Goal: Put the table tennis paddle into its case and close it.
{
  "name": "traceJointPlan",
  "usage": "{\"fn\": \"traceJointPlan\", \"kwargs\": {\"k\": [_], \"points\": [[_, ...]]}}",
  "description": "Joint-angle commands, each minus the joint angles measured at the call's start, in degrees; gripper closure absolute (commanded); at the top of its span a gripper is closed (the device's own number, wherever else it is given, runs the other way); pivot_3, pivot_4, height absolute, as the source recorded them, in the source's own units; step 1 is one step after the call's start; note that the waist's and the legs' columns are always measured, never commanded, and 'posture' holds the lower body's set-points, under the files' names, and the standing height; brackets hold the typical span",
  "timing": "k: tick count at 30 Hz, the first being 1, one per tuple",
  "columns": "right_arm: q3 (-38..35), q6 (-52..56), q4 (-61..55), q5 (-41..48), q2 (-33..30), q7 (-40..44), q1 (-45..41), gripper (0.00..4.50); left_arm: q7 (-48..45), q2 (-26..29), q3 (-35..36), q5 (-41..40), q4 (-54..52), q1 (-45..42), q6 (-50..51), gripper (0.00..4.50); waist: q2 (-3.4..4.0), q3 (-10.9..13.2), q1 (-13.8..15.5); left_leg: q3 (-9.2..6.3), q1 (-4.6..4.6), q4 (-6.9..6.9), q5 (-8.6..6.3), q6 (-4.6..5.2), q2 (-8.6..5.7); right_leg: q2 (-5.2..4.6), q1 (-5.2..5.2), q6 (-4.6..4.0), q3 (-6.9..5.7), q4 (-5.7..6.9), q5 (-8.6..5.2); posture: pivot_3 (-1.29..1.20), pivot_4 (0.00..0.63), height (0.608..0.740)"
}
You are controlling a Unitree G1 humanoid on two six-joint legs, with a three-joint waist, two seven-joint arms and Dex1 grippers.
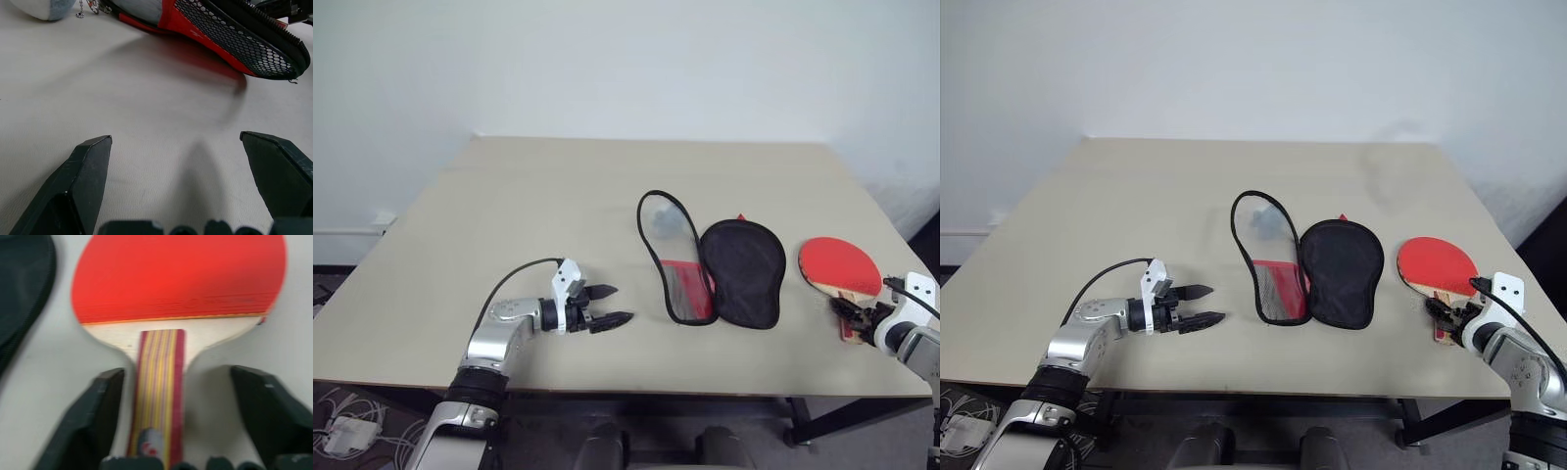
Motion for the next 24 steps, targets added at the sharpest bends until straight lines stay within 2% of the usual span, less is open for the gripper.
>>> {"fn": "traceJointPlan", "kwargs": {"k": [1,4,5,11,18,22,24], "points": [[0.79,0.02,0.44,-1.1,-0.26,0.26,-0.51,2.27,0.48,0.22,0.77,0.12,-1.19,-0.66,-0.24,0.0,-0.09,-0.05,0.01,-0.02,0.01,0.0,0.0,0.0,0.0,0.01,0.02,0.0,-0.01,0.0,0.0,0.0,0.0,0.74],[0.91,0.19,1.33,-1.29,-0.34,0.27,-1.46,3.22,0.53,0.27,0.75,0.1,-1.02,-0.75,-0.24,0.0,-0.32,-0.18,0.02,-0.02,0.01,0.02,0.0,0.0,0.0,0.0,0.04,0.0,-0.01,-0.01,0.0,0.0,0.0,0.74],[0.95,0.21,1.43,-1.35,-0.32,0.26,-1.67,3.27,0.52,0.3,0.74,0.09,-1.0,-0.75,-0.24,0.0,-0.35,-0.2,0.02,-0.02,0.0,0.04,0.0,0.0,0.0,0.0,0.05,0.0,-0.01,-0.02,0.0,0.0,0.0,0.74],[-1.75,3.18,-2.87,0.36,0.06,-2.2,-3.92,3.27,0.41,0.49,0.74,0.17,-0.51,-1.42,-0.04,0.0,-0.31,-0.19,-0.01,-0.01,0.0,0.06,0.0,-0.01,0.0,0.0,0.05,0.0,-0.01,-0.01,0.0,0.0,0.0,0.74],[-5.69,9.33,-11.48,4.87,1.01,-7.0,-12.07,3.27,-0.02,0.27,0.47,0.4,1.59,-3.77,0.13,0.0,0.2,-0.05,0.03,0.0,-0.08,-0.03,0.14,0.22,-0.01,0.01,-0.08,0.01,0.02,0.08,0.01,0.0,0.0,0.74],[-6.26,14.35,-16.81,7.81,5.81,-11.49,-16.39,3.27,-0.24,-0.07,0.08,0.48,2.32,-4.41,0.11,0.0,0.21,-0.07,0.01,-0.03,-0.07,-0.19,0.16,0.27,0.01,0.05,-0.1,0.01,0.01,0.08,0.01,0.0,0.0,0.74],[-6.17,16.52,-19.56,9.18,10.51,-14.49,-18.2,3.27,-0.21,-0.36,-0.12,0.54,2.67,-4.77,0.09,0.0,0.2,-0.07,0.05,-0.06,-0.08,-0.19,0.17,0.28,0.03,0.09,-0.11,0.01,0.01,0.07,0.01,0.0,0.0,0.74]]}}
